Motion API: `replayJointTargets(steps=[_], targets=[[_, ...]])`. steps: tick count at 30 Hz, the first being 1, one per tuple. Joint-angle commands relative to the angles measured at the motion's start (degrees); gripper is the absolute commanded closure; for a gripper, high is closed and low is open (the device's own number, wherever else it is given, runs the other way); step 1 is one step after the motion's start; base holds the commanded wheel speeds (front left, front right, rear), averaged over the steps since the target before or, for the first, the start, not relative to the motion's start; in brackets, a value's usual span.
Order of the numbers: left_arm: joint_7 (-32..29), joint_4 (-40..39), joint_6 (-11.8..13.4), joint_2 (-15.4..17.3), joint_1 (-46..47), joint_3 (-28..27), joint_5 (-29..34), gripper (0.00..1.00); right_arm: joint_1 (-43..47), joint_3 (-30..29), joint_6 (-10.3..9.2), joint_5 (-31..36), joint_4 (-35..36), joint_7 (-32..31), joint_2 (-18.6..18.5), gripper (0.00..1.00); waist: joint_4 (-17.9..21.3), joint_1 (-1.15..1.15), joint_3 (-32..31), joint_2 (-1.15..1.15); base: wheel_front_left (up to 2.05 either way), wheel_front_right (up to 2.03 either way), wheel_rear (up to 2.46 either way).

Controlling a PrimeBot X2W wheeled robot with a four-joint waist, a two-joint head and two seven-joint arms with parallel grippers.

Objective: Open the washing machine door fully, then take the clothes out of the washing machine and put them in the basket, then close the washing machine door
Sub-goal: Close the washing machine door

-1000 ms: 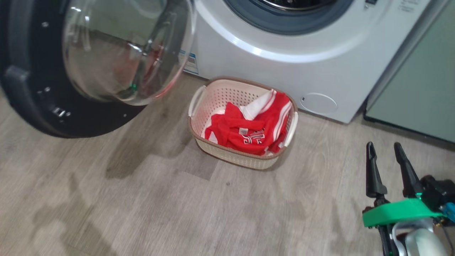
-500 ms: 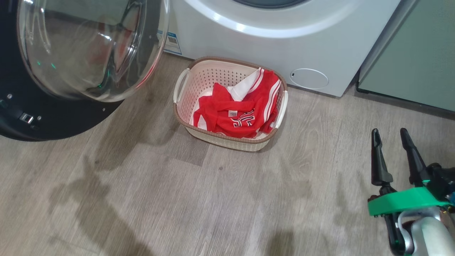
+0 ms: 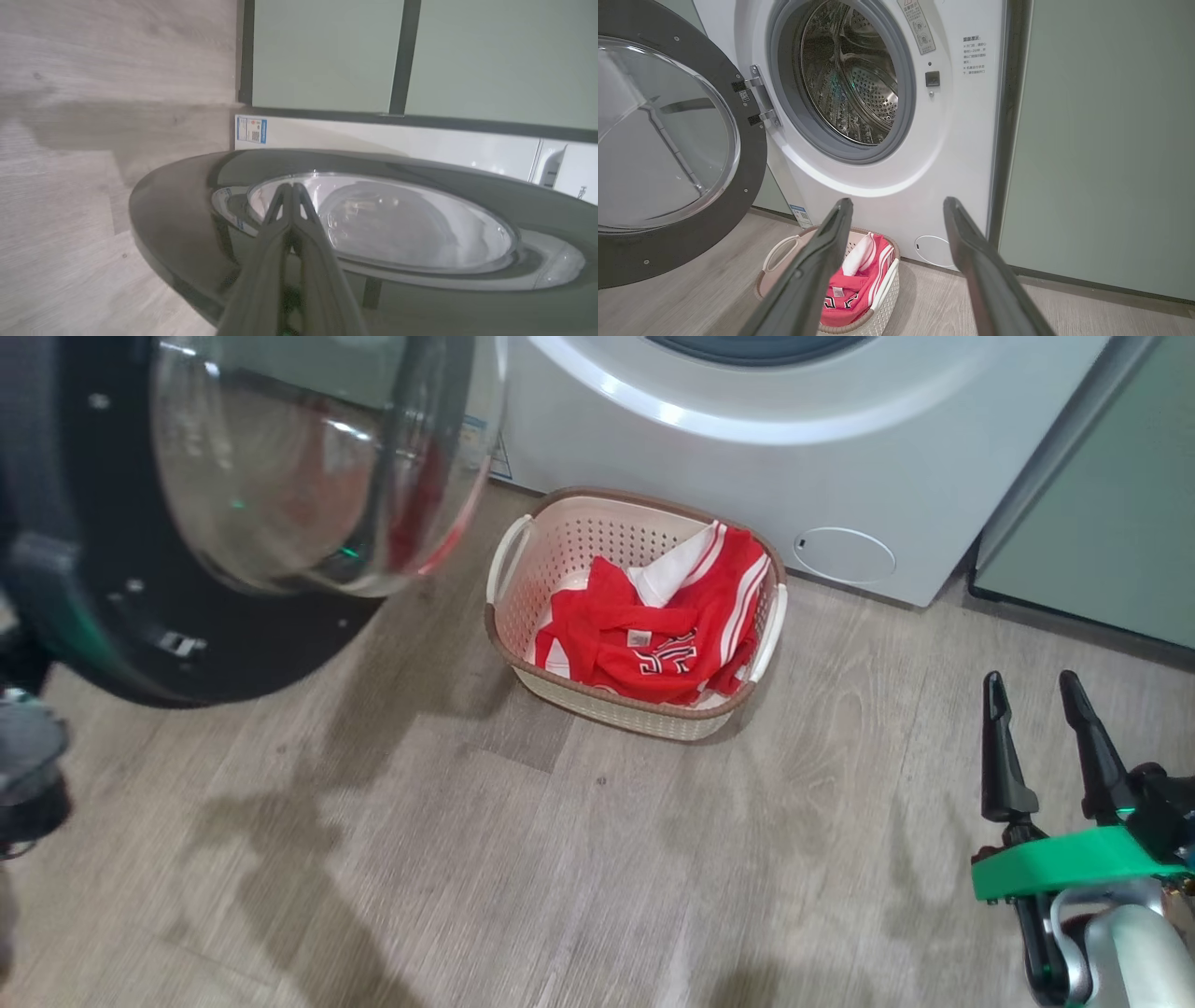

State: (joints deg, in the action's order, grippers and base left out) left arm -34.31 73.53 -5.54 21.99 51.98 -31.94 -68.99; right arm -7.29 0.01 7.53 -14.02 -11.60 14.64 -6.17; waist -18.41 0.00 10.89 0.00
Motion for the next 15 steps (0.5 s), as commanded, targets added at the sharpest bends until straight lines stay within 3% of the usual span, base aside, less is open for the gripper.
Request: replayJointTargets(steps=[1,15], targets=[[-0.92,-1.25,-0.42,1.89,0.45,0.07,0.39,1.0,-1.64,1.16,-0.04,0.31,1.77,0.36,-0.23,0.0,-0.24,0.0,-0.29,0.0,0.0,0.0,0.0],[-14.79,-5.94,-1.9,-6.64,-1.83,2.24,-2.19,1.0,0.41,0.1,-0.04,-0.1,1.62,0.36,1.08,0.0,-1.24,0.0,-3.64,0.0,0.0,0.0,0.0]])
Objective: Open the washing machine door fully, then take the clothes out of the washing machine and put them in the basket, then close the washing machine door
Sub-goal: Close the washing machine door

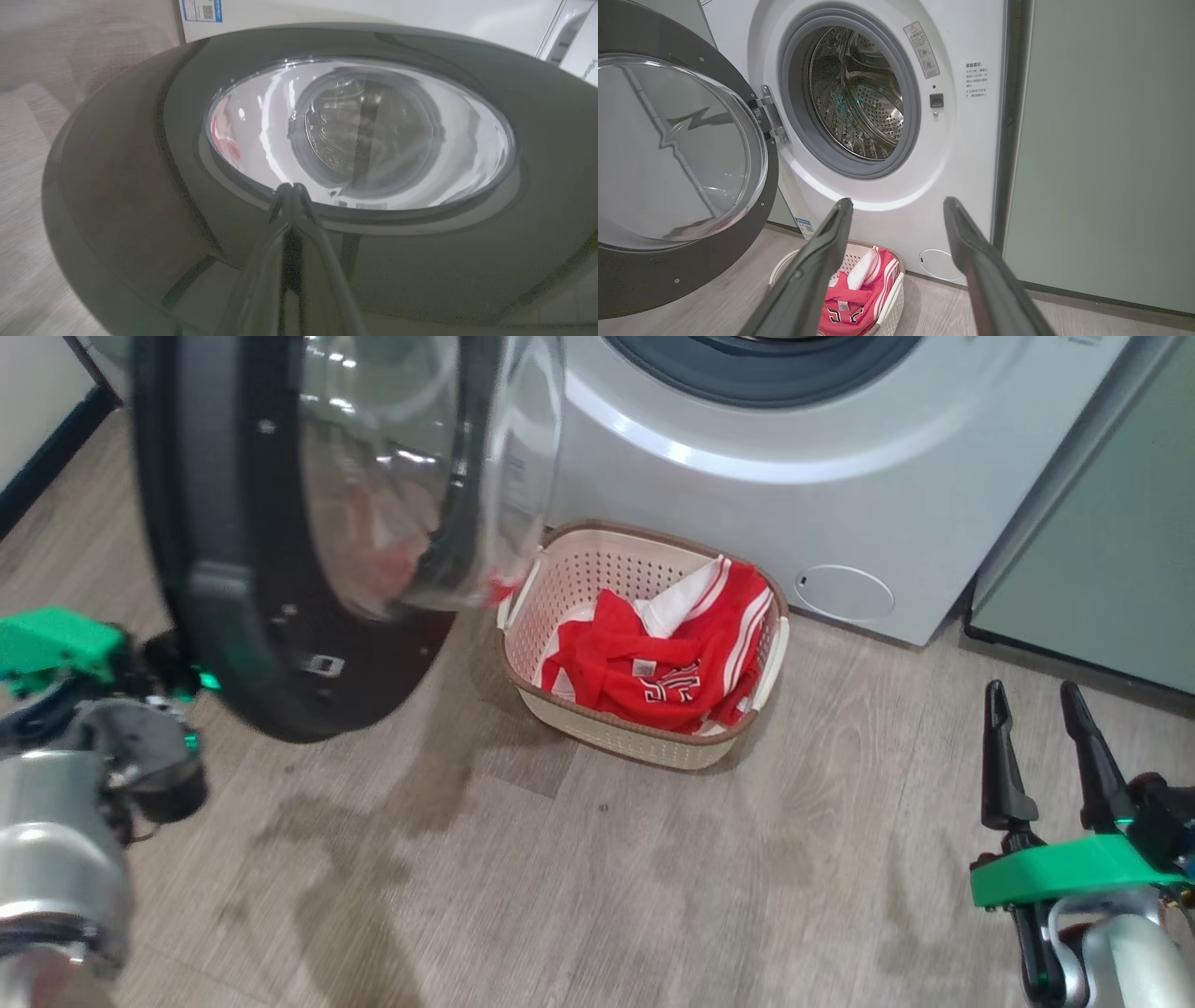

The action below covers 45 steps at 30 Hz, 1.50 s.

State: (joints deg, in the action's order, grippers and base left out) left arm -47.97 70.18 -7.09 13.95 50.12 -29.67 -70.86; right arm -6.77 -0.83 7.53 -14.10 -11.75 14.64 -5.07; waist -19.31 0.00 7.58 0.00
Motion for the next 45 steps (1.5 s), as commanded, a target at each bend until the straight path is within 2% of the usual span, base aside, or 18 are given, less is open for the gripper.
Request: replayJointTargets(steps=[1,8,15,20,24,27,31,38,45], targets=[[-1.83,-3.87,-0.36,0.5,-0.56,0.5,-0.3,1.0,0.13,0.76,-0.04,-0.02,1.79,0.36,0.05,0.0,-0.5,0.0,-0.53,0.0,0.0,0.0,0.0],[-5.97,-10.93,-0.38,-6.02,-5.3,3.74,-0.65,1.0,0.91,0.44,-0.04,-0.02,1.81,0.36,0.45,0.0,-0.94,0.0,-1.73,0.0,0.0,0.0,0.0],[-5.23,-13.14,-0.39,-10.25,-8.89,5.46,-2.26,1.0,1.83,0.64,-0.04,-0.15,1.62,0.36,0.61,0.0,0.88,0.0,-3.42,0.0,0.0,0.0,0.0],[-5.21,-15.23,-0.39,-10.94,-10.72,7.02,-4.34,1.0,2.09,0.42,-0.04,-0.3,1.67,0.36,0.81,0.0,3.48,0.0,-4.02,0.0,0.0,0.0,0.0],[-5.68,-17.12,-0.39,-11.04,-12.68,11.65,-8.51,1.0,2.75,0.36,-0.04,-0.38,1.48,0.36,0.89,0.0,6.0,0.0,-4.48,0.0,0.0,0.0,0.0],[-2.61,-19.12,-0.39,-11.05,-14.58,16.73,-12.79,1.0,3.16,0.66,-0.04,-0.39,1.48,0.36,0.93,0.0,8.96,0.0,-4.94,0.0,0.0,0.0,0.0],[0.99,-20.56,-0.39,-11.06,-15.86,20.56,-15.69,1.0,3.31,0.92,-0.04,-0.3,1.55,0.36,0.97,0.0,12.26,0.0,-5.1,0.0,0.0,0.0,0.0],[5.72,-21.54,-0.39,-11.06,-15.93,24.22,-19.1,1.0,3.56,1.04,-0.04,-0.42,1.52,0.36,0.82,0.0,18.25,0.0,-4.89,0.0,0.0,0.0,0.0],[9.66,-20.88,-0.39,-11.06,-13.88,26.5,-20.79,1.0,3.58,0.94,-0.04,-0.49,1.63,0.36,0.69,0.0,22.39,0.0,-4.16,0.0,0.0,0.0,0.0]])
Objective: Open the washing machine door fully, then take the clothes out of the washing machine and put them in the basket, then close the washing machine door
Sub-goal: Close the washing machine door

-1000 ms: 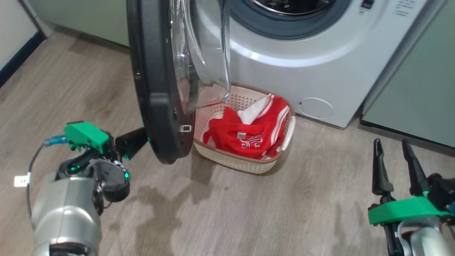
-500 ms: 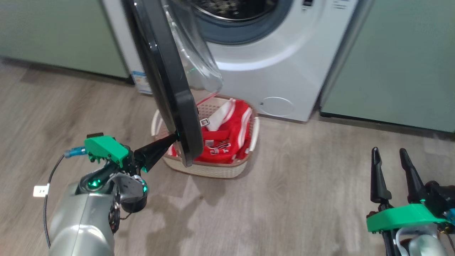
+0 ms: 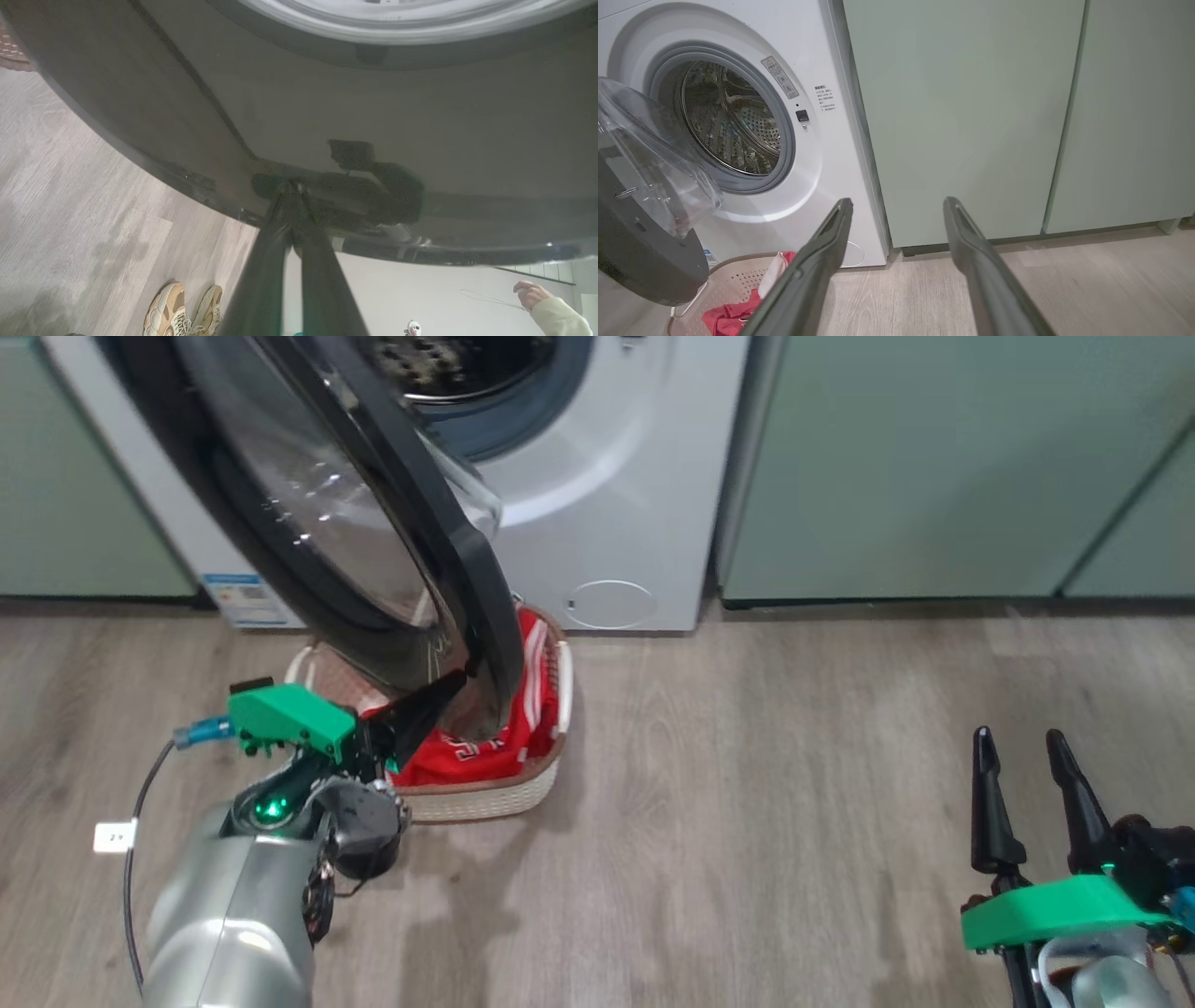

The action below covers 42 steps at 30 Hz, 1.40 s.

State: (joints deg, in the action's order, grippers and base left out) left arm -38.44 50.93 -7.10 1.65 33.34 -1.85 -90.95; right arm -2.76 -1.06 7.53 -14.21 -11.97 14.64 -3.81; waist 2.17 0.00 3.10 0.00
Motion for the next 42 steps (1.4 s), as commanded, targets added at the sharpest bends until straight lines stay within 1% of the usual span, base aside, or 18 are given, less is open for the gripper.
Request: replayJointTargets(steps=[1,4,8,17,28,34,42], targets=[[0.56,-1.56,-0.38,1.23,3.2,-1.15,-0.8,1.0,-0.46,1.14,-0.04,-0.4,1.89,0.36,-0.56,0.0,1.33,0.0,0.42,0.0,0.0,0.0,0.0],[1.65,-1.5,-0.38,1.23,3.91,-0.97,-0.94,1.0,-0.52,0.99,-0.04,-0.42,1.99,0.36,-0.52,0.0,2.1,0.0,0.61,0.0,0.0,0.0,0.0],[2.11,-1.63,-0.38,1.23,4.22,-0.63,-1.06,1.0,-0.4,0.6,-0.04,-0.32,2.1,0.36,-0.4,0.0,2.16,0.0,0.68,0.0,0.0,0.0,0.0],[2.61,-3.25,-0.38,1.25,2.32,0.59,-0.81,1.0,-0.06,0.06,-0.04,-0.29,2.07,0.36,-0.12,0.0,-1.06,0.0,-0.19,0.0,0.0,0.0,0.0],[4.36,-7.05,-0.38,2.8,-3.48,-1.27,-0.45,1.0,0.66,-0.33,-0.04,-0.56,1.81,0.36,0.11,0.0,-4.98,0.0,-2.82,0.0,0.0,0.0,0.0],[4.31,-8.11,-0.38,3.56,-5.16,-2.05,-0.48,1.0,1.0,-0.51,-0.04,-0.49,1.92,0.36,0.32,0.0,-5.83,0.0,-3.51,0.0,0.0,0.0,0.0],[5.13,-9.57,-0.38,3.75,-6.14,-2.19,0.36,1.0,1.09,-0.39,-0.04,-0.6,1.9,0.36,0.3,0.0,-5.64,0.0,-3.86,0.0,0.0,0.0,0.0]])
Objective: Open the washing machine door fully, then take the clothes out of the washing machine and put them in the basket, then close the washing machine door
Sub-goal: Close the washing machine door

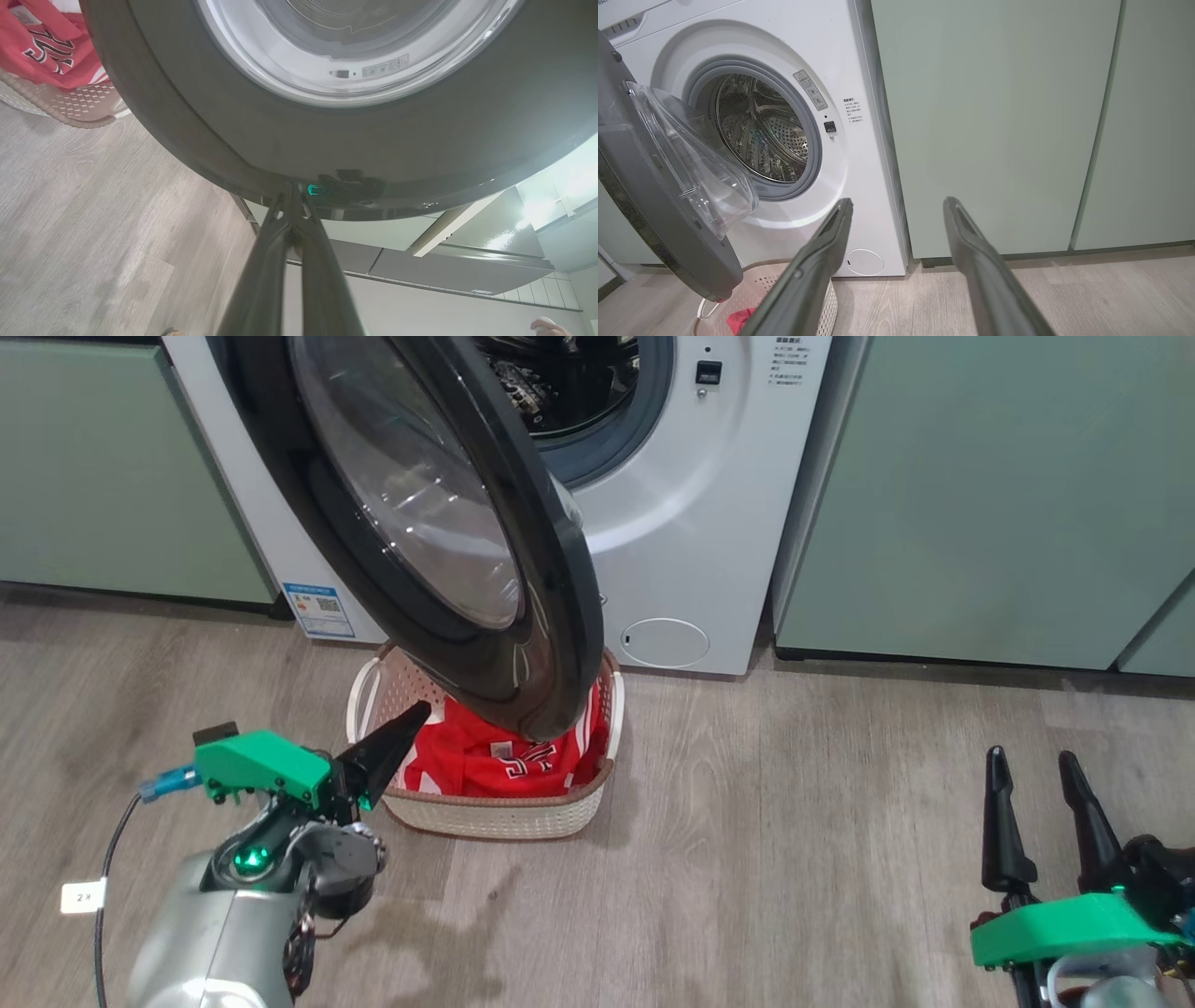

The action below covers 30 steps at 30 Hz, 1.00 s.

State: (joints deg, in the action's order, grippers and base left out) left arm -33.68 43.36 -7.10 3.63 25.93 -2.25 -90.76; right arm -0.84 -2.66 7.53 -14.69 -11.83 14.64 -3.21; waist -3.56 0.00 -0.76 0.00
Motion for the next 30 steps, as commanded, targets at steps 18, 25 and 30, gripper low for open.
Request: replayJointTargets(steps=[18,25,30], targets=[[0.36,-2.04,-0.38,0.32,4.9,-0.32,0.17,1.0,-2.3,2.78,-0.04,-0.16,1.89,0.36,-0.68,0.0,7.04,0.0,3.64,0.0,0.0,0.0,0.0],[0.9,-1.41,-0.38,0.16,7.4,0.07,0.5,1.0,-3.35,2.64,-0.04,-0.23,2.01,0.36,-0.49,0.0,9.81,0.0,6.12,0.0,0.0,0.0,0.0],[1.14,-1.22,-0.38,0.3,9.58,-0.05,0.58,1.0,-4.16,2.64,-0.04,-0.19,2.28,0.36,-0.27,0.0,11.46,0.0,8.21,0.0,0.0,0.0,0.0]])
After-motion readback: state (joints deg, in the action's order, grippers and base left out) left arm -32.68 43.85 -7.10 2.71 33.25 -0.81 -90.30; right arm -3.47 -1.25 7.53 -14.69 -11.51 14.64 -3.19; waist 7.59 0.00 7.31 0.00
